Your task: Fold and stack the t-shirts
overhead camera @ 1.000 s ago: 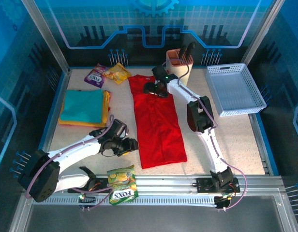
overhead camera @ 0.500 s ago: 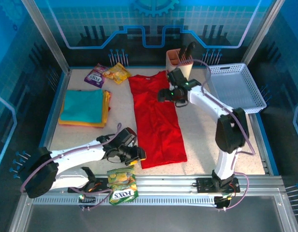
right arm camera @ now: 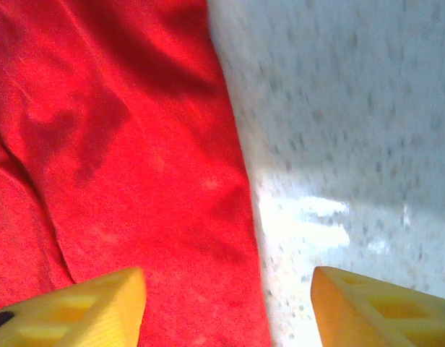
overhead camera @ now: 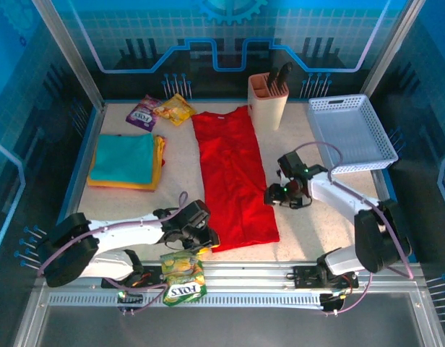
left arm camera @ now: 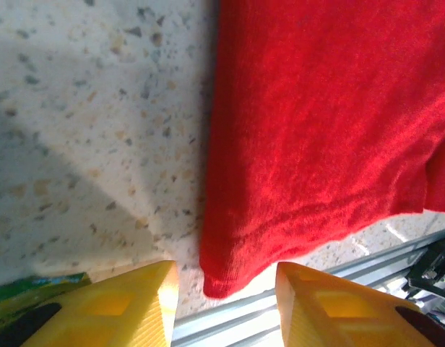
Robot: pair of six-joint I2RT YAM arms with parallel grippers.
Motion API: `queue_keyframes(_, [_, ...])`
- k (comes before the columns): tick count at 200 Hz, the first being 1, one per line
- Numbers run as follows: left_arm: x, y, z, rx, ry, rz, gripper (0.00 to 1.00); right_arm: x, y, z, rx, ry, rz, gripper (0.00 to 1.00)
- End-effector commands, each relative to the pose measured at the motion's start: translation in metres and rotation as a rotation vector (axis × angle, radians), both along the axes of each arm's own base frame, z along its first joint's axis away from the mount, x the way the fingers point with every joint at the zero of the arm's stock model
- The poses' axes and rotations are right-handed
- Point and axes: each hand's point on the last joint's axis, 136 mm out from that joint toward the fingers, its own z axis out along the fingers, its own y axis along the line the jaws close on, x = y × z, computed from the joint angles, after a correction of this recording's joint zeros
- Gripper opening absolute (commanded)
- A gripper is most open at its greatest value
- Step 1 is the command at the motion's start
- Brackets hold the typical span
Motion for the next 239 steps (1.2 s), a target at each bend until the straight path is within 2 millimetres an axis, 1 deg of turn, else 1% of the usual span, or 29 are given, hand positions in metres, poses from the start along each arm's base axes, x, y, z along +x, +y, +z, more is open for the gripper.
queue_keyframes(1, [0.0, -0.006, -0.008, 0.007, 0.013, 0.001, 0.4, -0.032, -0.008, -0.004, 0.028, 0.071, -0.044, 0.59])
queue_keyframes(22, [0.0, -0.008, -0.013, 0.005, 0.019, -0.004, 0.4, -0.053, -0.017, -0.007, 0.021, 0.088, -0.071, 0.55])
queue_keyframes(29, [-0.001, -0.008, -0.014, 0.008, 0.022, -0.004, 0.39, -0.059, -0.018, -0.008, 0.031, 0.092, -0.076, 0.54])
queue_keyframes(52, [0.0, -0.006, -0.013, 0.014, 0.015, -0.004, 0.38, -0.077, -0.014, -0.011, 0.083, 0.134, -0.088, 0.53])
queue_keyframes(77, [0.004, -0.006, -0.013, 0.022, -0.01, 0.002, 0.35, -0.088, -0.01, -0.019, 0.111, 0.164, -0.091, 0.52])
queue_keyframes(102, [0.01, -0.013, -0.014, 0.011, -0.035, -0.014, 0.32, -0.093, -0.006, -0.027, 0.121, 0.189, -0.092, 0.5])
queue_keyframes(123, [0.014, -0.018, -0.016, 0.016, -0.035, -0.03, 0.3, -0.098, 0.006, -0.029, 0.163, 0.209, -0.076, 0.48])
queue_keyframes(138, [0.016, -0.023, -0.014, -0.002, -0.043, -0.033, 0.29, -0.101, 0.012, -0.029, 0.151, 0.208, -0.061, 0.48])
queue_keyframes(163, [0.02, -0.023, -0.009, -0.007, -0.074, -0.029, 0.3, -0.104, 0.016, -0.034, 0.133, 0.213, -0.055, 0.46])
queue_keyframes(185, [0.024, -0.023, -0.005, -0.011, -0.1, -0.028, 0.35, -0.105, 0.017, -0.04, 0.128, 0.22, -0.061, 0.45])
queue_keyframes(201, [0.027, -0.025, -0.002, -0.021, -0.115, -0.027, 0.35, -0.104, 0.016, -0.041, 0.117, 0.212, -0.06, 0.44])
queue_keyframes(223, [0.027, -0.026, -0.005, -0.019, -0.11, -0.029, 0.31, -0.103, 0.016, -0.043, 0.117, 0.209, -0.063, 0.39])
queue_keyframes(239, [0.026, -0.025, -0.008, -0.013, -0.101, -0.029, 0.27, -0.102, 0.018, -0.042, 0.125, 0.207, -0.057, 0.29])
